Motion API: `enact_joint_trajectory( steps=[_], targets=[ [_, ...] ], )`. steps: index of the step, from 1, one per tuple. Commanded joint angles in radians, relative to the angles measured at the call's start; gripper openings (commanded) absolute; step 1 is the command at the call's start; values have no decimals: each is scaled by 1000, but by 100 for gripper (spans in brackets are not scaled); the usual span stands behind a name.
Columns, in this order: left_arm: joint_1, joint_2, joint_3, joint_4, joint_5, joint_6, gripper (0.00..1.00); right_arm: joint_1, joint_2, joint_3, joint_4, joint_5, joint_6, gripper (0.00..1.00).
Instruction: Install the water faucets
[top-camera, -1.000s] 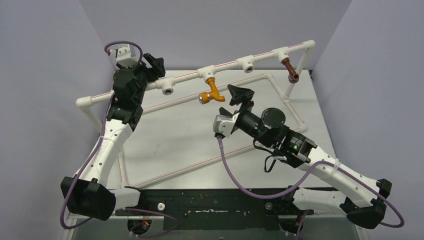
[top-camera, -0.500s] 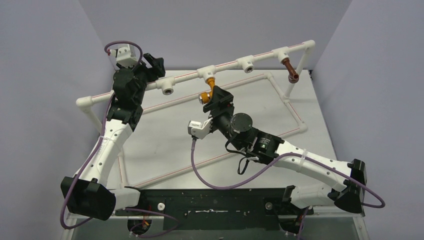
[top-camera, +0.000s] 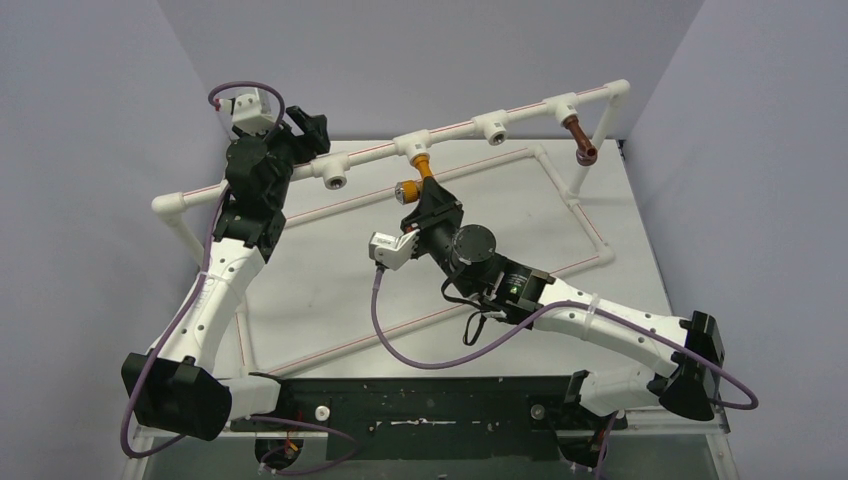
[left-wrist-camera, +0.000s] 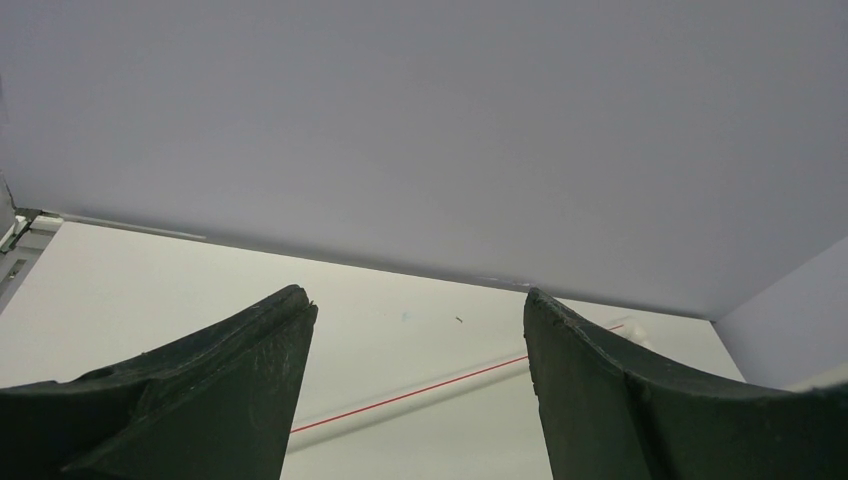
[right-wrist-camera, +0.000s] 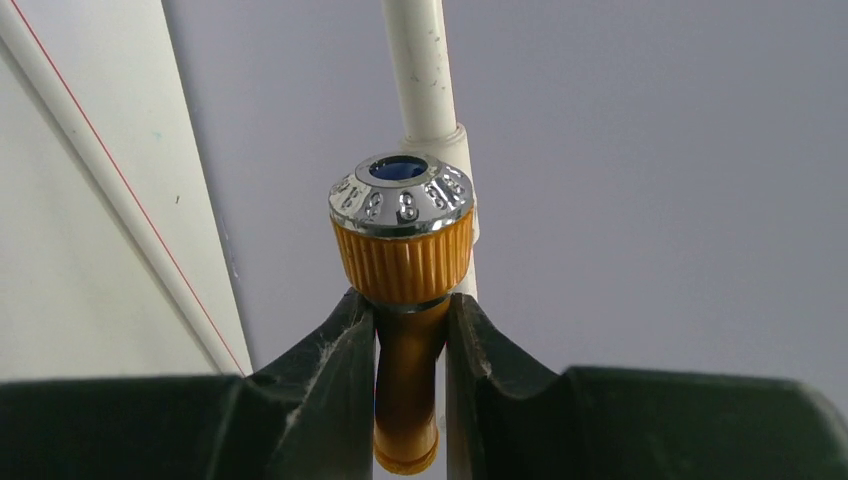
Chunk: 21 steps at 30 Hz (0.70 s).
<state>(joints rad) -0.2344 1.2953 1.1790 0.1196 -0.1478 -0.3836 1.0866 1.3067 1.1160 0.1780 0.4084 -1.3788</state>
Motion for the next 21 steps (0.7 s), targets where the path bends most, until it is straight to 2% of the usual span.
enact_joint_trajectory(
  steps=[1, 11, 17, 21],
  targets=[
    [-69, 154, -157, -548, 170, 68, 74, -2, 2, 1, 186, 14, 189, 0],
    [-69, 154, -157, -548, 172, 66, 74, -6, 0, -108, 554, 136, 760, 0],
    [-69, 150, -157, -548, 174, 66, 74, -44, -7, -141, 623, 226, 1170, 0],
    [-69, 145, -157, -546, 174, 65, 74, -116, -37, -178, 574, 262, 1567, 0]
  ],
)
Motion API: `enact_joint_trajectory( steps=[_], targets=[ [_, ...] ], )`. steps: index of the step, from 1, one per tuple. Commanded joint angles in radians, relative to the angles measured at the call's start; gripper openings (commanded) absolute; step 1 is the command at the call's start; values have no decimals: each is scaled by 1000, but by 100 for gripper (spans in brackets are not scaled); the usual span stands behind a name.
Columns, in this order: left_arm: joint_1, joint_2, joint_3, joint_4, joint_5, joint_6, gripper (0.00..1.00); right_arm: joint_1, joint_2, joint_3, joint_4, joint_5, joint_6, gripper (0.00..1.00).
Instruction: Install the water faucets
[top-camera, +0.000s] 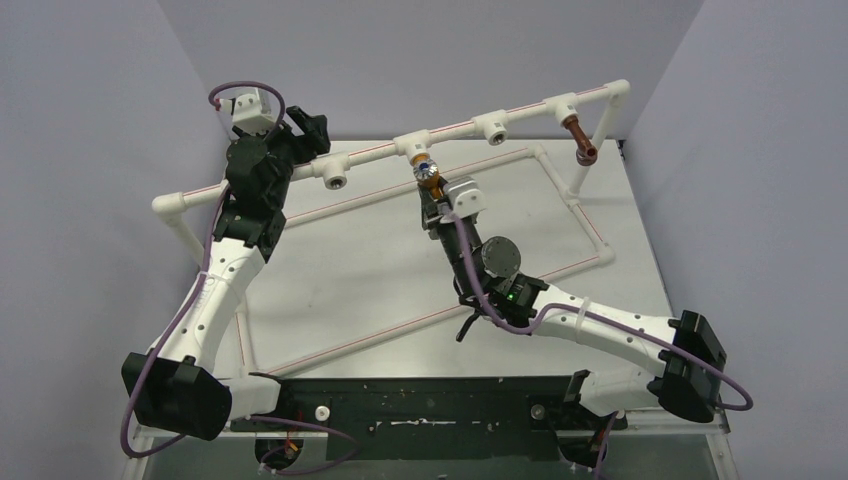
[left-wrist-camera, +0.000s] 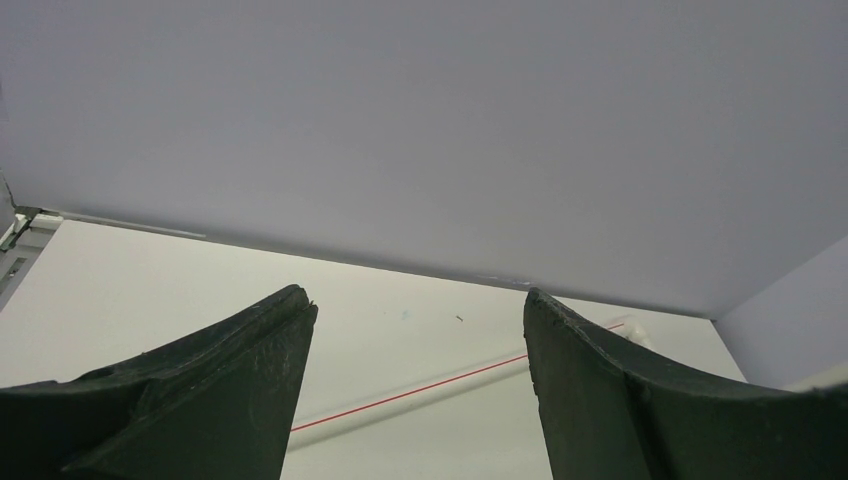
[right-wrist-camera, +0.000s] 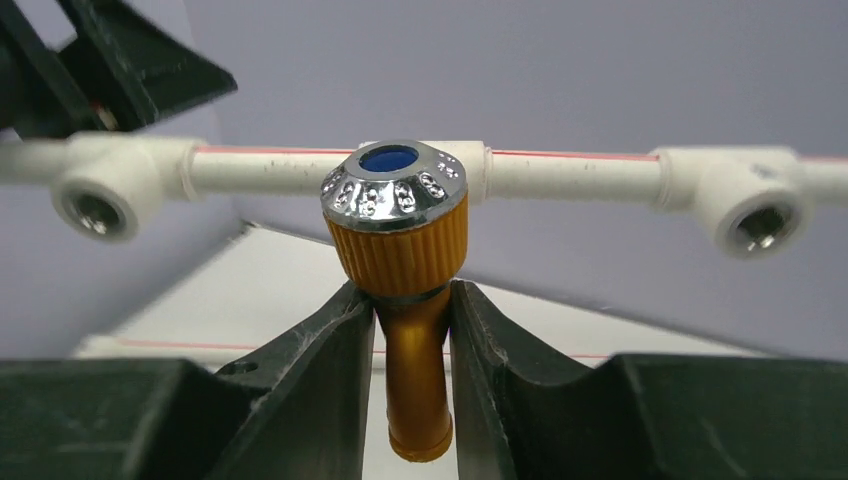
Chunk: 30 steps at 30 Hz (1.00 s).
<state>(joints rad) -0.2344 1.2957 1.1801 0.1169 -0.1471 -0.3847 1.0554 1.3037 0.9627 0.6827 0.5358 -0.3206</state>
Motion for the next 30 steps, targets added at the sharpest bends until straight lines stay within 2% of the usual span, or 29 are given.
enact_joint_trajectory(
  steps=[1, 7, 13, 20, 24, 30],
  targets=[
    [-69, 145, -158, -544, 174, 67, 74, -103, -42, -37, 48, 136, 610, 0],
    [-69, 145, -157, -543, 179, 67, 74, -146, -78, -87, -17, 161, 1007, 0],
    [-69, 147, -157, -543, 176, 67, 74, -150, -103, -71, -247, 190, 1465, 0],
    [-69, 151, -158, -543, 174, 67, 74, -139, -112, -48, -441, 92, 1853, 0],
    [-69, 152, -160, -543, 170, 67, 74, -106, -119, -24, -462, 80, 1883, 0],
    [-69, 156, -160, -545, 169, 67, 74, -86, -142, 3, -480, 125, 1792, 0]
  ],
)
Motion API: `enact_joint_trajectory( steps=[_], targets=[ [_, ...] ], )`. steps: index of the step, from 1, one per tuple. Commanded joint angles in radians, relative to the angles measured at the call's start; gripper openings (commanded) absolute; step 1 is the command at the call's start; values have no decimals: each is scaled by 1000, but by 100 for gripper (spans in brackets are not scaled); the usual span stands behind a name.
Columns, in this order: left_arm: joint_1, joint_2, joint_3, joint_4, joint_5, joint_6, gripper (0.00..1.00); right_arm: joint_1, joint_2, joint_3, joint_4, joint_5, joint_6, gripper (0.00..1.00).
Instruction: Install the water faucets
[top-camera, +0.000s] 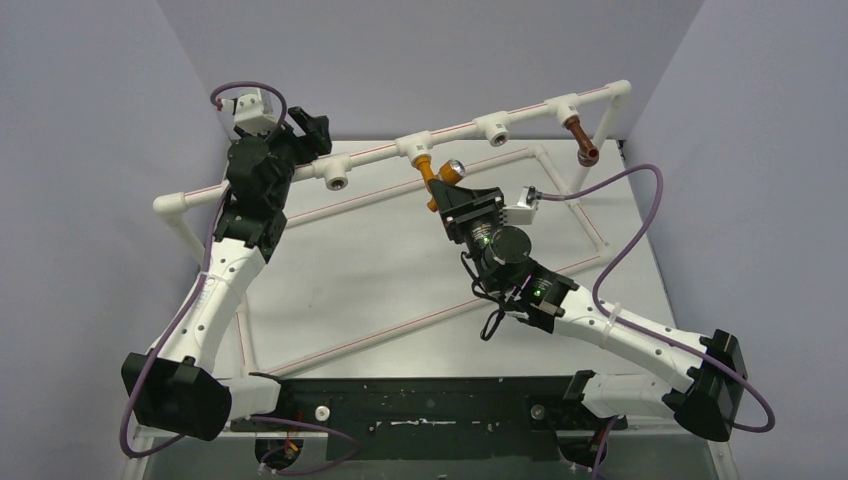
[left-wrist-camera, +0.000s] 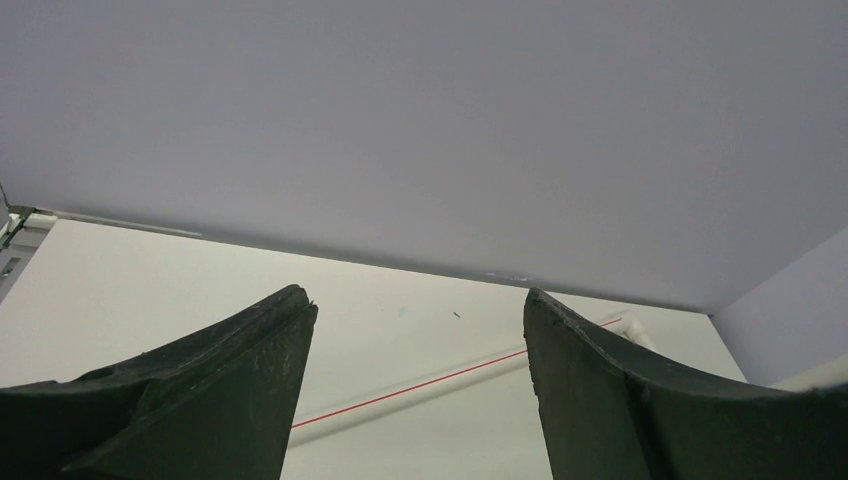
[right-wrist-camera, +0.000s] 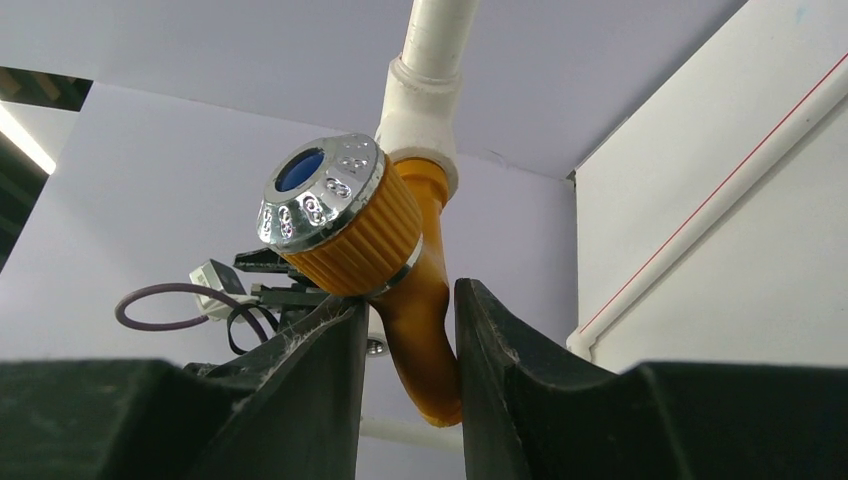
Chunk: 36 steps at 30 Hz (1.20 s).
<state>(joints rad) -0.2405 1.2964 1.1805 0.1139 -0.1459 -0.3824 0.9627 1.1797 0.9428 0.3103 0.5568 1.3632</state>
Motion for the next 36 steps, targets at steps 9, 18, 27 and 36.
enact_joint_trajectory(
  steps=[9, 18, 27, 36],
  targets=[
    [-63, 156, -158, -542, 164, 65, 74, 7, -105, -14, -73, 127, -100, 56],
    [-63, 162, -159, -544, 163, 65, 74, 3, -223, -19, -102, 103, -398, 76],
    [-63, 169, -158, -544, 163, 65, 74, -6, -267, 63, -165, -19, -888, 79],
    [-63, 171, -157, -544, 164, 65, 74, -8, -261, 113, -227, -108, -1153, 80]
  ],
)
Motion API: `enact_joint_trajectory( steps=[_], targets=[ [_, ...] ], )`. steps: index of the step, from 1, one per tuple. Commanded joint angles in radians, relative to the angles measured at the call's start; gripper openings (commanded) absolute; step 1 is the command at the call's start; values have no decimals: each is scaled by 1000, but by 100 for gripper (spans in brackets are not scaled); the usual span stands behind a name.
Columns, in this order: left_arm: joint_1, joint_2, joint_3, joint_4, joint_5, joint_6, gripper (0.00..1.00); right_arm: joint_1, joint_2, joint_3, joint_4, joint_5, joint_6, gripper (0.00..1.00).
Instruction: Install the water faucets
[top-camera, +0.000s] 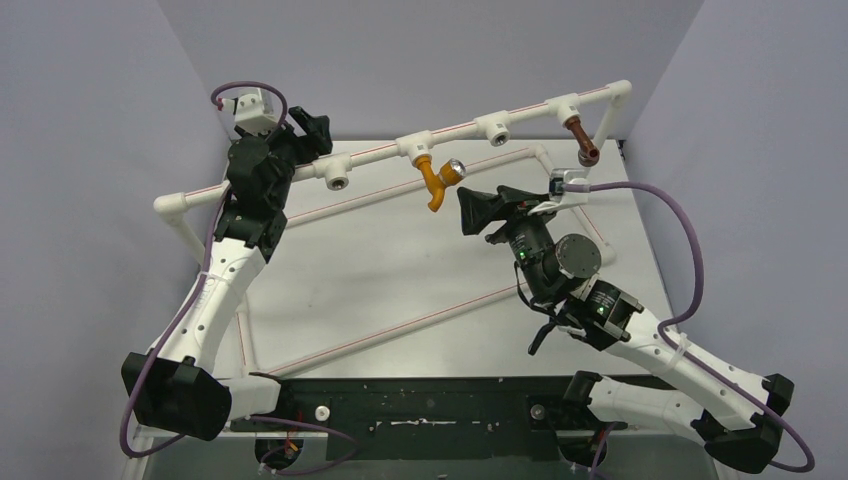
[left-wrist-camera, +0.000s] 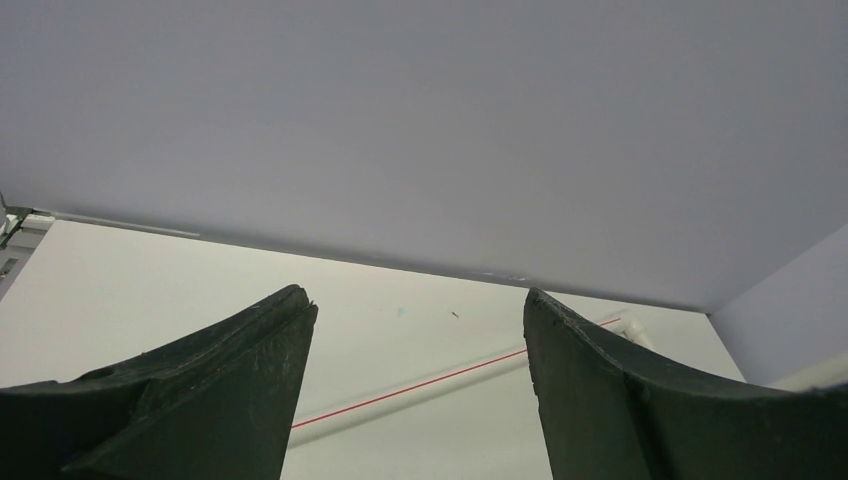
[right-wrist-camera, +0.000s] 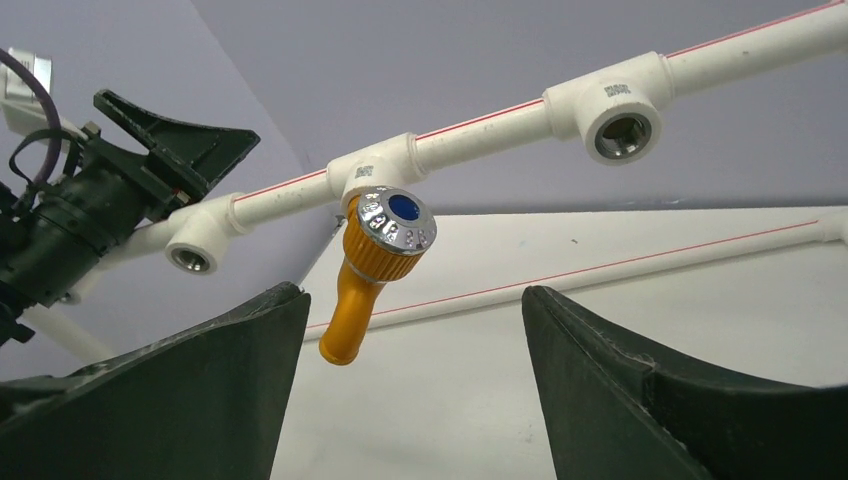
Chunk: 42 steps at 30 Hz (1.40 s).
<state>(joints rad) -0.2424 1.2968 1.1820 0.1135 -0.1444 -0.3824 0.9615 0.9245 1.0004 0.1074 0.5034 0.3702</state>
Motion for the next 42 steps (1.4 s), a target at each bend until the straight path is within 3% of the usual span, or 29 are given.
enact_joint_trajectory(
  steps=[1, 13, 19, 35, 42],
  targets=[
    [-61, 171, -158, -543, 164, 65, 74, -7, 0, 55, -26, -52, -153, 80],
    [-63, 162, -159, -544, 168, 65, 74, -21, 146, 31, 98, -39, 218, 78],
    [-64, 159, -159, -545, 167, 65, 74, -33, 219, 51, 125, -28, 324, 75],
    [-65, 160, -156, -546, 164, 66, 74, -58, 304, 34, 251, -22, 532, 60],
    [-64, 162, -157, -546, 168, 66, 74, -64, 310, -3, 330, 7, 609, 44]
  ],
)
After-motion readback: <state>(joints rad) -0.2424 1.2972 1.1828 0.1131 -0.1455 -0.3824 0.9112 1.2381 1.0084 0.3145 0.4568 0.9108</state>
